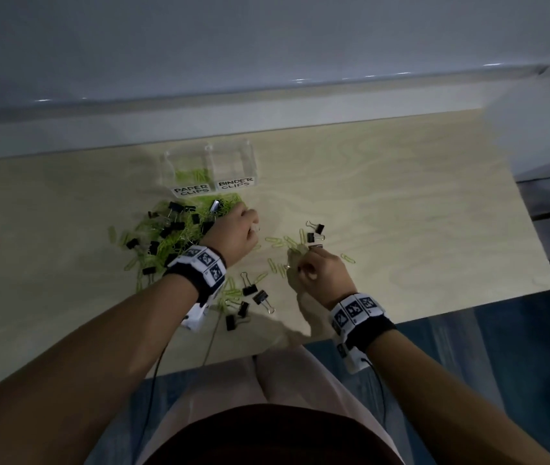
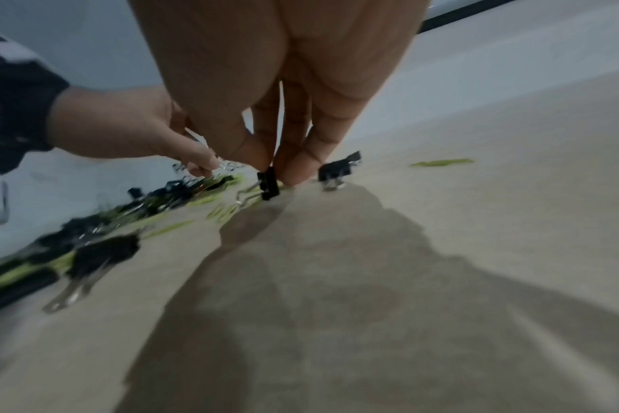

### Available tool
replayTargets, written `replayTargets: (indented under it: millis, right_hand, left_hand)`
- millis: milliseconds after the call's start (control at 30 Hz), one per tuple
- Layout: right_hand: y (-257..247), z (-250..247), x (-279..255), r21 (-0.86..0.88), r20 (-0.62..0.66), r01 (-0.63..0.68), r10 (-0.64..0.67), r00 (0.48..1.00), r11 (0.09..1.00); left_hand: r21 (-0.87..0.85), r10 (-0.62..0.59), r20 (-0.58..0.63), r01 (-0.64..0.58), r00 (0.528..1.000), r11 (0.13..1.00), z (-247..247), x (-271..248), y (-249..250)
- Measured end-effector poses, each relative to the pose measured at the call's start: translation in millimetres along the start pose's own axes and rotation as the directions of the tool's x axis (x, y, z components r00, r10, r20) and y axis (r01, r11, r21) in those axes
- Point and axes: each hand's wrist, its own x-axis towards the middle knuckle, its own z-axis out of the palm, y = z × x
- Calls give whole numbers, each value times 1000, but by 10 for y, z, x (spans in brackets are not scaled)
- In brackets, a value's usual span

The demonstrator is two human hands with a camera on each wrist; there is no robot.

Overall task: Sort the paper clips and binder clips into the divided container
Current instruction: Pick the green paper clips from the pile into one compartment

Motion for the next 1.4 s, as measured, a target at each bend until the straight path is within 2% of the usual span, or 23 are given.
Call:
replayTargets:
  millis: [100, 200, 267, 333, 433, 500, 567, 700, 800, 867, 933, 1000, 1067, 1133, 1200, 1300, 1400]
  right_hand:
    - [227, -136, -9, 39, -95, -138, 141, 985, 990]
    - [385, -292, -2, 100, -224, -232, 249, 942, 968]
    - [486, -363, -10, 93, -263, -263, 278, 924, 960]
    - [589, -378, -47, 56, -298, -282, 285, 911, 958]
    - [660, -307, -182, -32, -288, -307, 285, 914, 951]
    - [621, -213, -291, -120, -235, -291, 258, 937, 949]
    - [543, -119, -396, -192, -169, -246, 215, 962, 950]
    - [349, 25, -489, -216, -59, -102, 91, 994, 971]
    - [105, 132, -412, -251, 46, 92, -83, 995, 964]
    - [-50, 163, -303, -235, 90, 189, -172, 981, 954]
    - [-117, 178, -165, -201, 72, 179, -168, 983, 963]
    - [-138, 196, -35, -182, 93, 40, -23, 995, 982]
    - [-115, 251, 70, -227, 161, -88, 126, 979, 970]
    - [-107, 311, 143, -252, 221, -117, 175, 959, 961]
    - [-128, 345, 208, -181, 204, -104, 140, 969, 978]
    - [-154, 379, 296, -82, 219, -10, 28, 975, 997]
    - [-183, 371, 392, -23, 252, 57, -50, 966, 998]
  left_hand:
    - [-43, 11, -22, -12, 1000, 999, -61, 265, 185]
    - [44, 53, 5, -54, 999, 998, -15, 440, 343]
    - [126, 114, 50, -120, 992, 985, 52, 428, 429]
    - [186, 216, 118, -235, 969, 954, 156, 325, 498]
    - [267, 355, 227, -408, 907, 873, 353, 133, 522]
    - [301, 384, 278, -460, 880, 836, 455, 40, 452]
    - [299, 405, 270, -476, 873, 827, 480, -58, 356]
    - [262, 375, 251, -436, 892, 861, 417, -251, 119]
    - [209, 279, 275, -341, 920, 917, 321, -369, -42]
    - [155, 221, 197, -253, 955, 955, 258, -407, -127]
    - [71, 129, 69, -134, 989, 988, 188, -393, -160]
    - [-8, 4, 42, -4, 999, 1000, 127, -345, -168]
    - [-10, -41, 139, 43, 989, 999, 80, -301, -151]
    - [33, -10, 253, 2, 967, 999, 59, -287, -124]
    - [74, 7, 300, -30, 954, 997, 71, -289, -97]
    - [116, 7, 251, -37, 968, 993, 120, -254, -58]
    - [80, -2, 219, -17, 976, 997, 141, -202, 8]
